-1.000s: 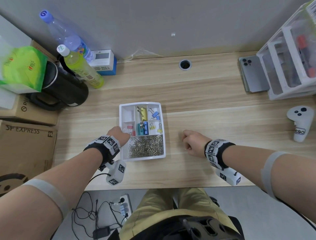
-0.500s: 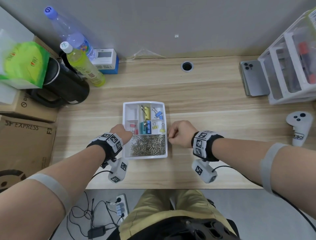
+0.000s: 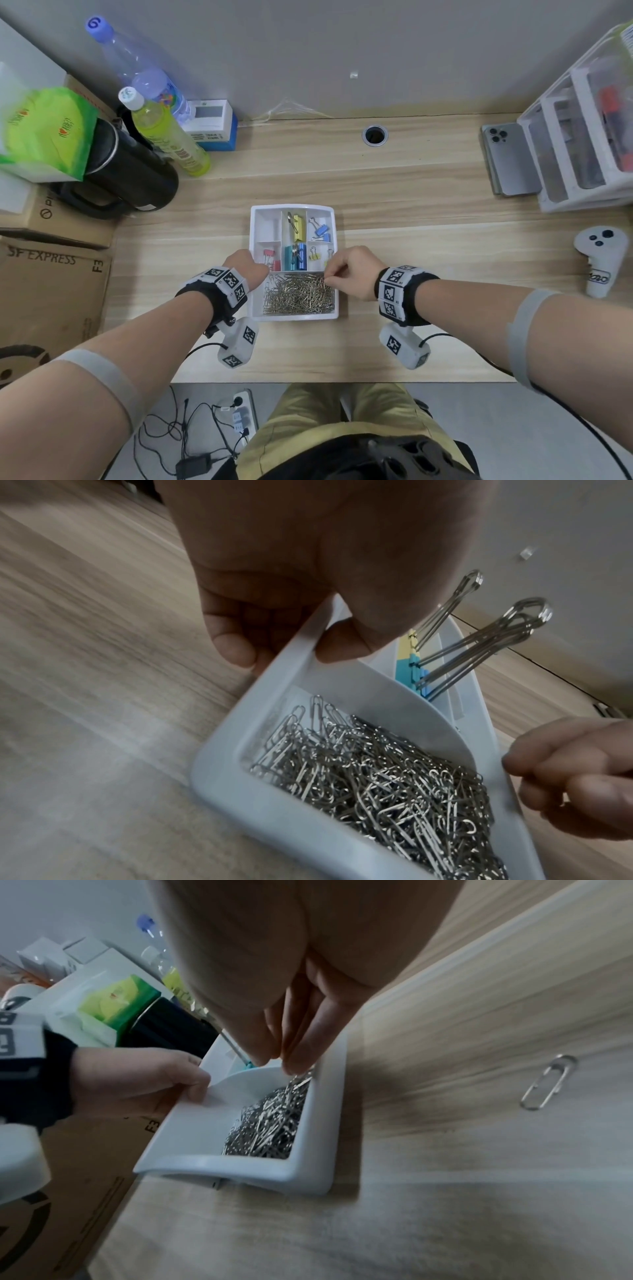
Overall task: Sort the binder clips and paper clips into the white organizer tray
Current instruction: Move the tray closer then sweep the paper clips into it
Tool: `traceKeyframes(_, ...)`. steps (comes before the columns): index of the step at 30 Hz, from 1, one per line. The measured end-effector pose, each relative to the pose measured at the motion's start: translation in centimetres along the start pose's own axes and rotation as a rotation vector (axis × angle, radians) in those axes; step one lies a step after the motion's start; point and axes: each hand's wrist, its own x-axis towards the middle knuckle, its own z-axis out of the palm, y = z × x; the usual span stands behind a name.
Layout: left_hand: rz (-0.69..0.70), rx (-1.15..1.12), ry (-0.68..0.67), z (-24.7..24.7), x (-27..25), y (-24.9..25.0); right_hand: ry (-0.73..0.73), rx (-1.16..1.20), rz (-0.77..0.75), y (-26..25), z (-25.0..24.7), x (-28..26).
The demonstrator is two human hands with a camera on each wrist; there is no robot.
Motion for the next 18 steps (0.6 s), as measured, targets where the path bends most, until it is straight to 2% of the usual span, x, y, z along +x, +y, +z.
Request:
traceKeyframes(5,0.019,0.017,-0.002,-0.3,0.0,0.3,0.040,-0.013,0.037,0.8,-1.6,-0.1)
traceKeyframes(8,0.056,0.085,-0.003,-0.7,0.0,0.5,0.146,-0.049,0.079,2.3,-3.3,0.2)
traceKeyframes(13,0.217,0.162,-0.012,-1.6,0.1,1.7,0.274,-0.094,0.150,4.3,-6.0,0.3)
traceKeyframes(18,0.363,0.193,0.010,-2.1,-0.2,4.2,0.315,-0.153,0.151,4.3,-7.2,1.0)
